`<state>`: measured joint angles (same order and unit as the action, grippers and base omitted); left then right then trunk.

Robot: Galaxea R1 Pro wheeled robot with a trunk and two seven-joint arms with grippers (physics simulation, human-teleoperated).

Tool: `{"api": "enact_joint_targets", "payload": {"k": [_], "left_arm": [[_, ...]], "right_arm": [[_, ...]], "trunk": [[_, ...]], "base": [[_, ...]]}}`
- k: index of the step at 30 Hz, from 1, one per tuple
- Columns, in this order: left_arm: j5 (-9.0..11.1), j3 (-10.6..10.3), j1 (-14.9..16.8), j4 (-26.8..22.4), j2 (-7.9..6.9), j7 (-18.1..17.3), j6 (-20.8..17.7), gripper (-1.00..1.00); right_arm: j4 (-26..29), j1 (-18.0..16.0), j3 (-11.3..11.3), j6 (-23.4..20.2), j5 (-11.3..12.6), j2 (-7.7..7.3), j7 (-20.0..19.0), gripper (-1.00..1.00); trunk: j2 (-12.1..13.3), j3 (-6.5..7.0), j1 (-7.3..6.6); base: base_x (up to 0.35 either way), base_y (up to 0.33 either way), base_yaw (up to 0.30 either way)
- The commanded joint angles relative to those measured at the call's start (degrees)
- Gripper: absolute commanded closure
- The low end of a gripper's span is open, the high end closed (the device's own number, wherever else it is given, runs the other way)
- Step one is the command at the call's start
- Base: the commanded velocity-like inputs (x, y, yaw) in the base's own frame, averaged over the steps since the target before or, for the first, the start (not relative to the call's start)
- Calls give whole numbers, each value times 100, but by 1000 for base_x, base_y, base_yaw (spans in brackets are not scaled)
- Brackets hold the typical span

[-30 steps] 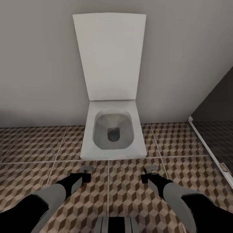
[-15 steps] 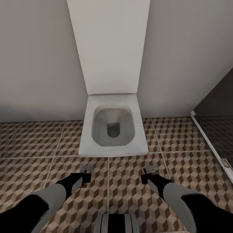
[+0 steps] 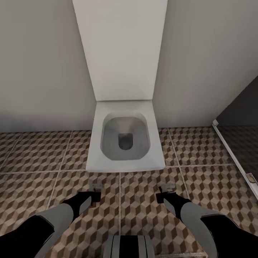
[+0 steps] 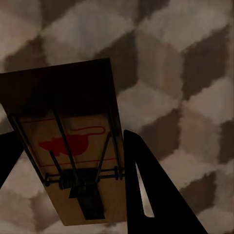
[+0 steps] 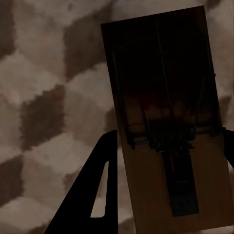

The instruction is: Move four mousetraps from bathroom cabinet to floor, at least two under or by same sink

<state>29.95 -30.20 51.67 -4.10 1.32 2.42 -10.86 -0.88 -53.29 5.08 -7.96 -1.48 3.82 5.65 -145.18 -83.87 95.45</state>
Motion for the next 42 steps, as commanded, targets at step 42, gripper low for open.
{"api": "enact_joint_targets", "payload": {"k": [42], "left_arm": [[27,-43,0,-11,-18,67,-250,100]], "right_arm": [[-9,-6,45,-12,-2,1,6,100]], "trunk": [[-13,-203,22]], "base": [[0,0,0]]}}
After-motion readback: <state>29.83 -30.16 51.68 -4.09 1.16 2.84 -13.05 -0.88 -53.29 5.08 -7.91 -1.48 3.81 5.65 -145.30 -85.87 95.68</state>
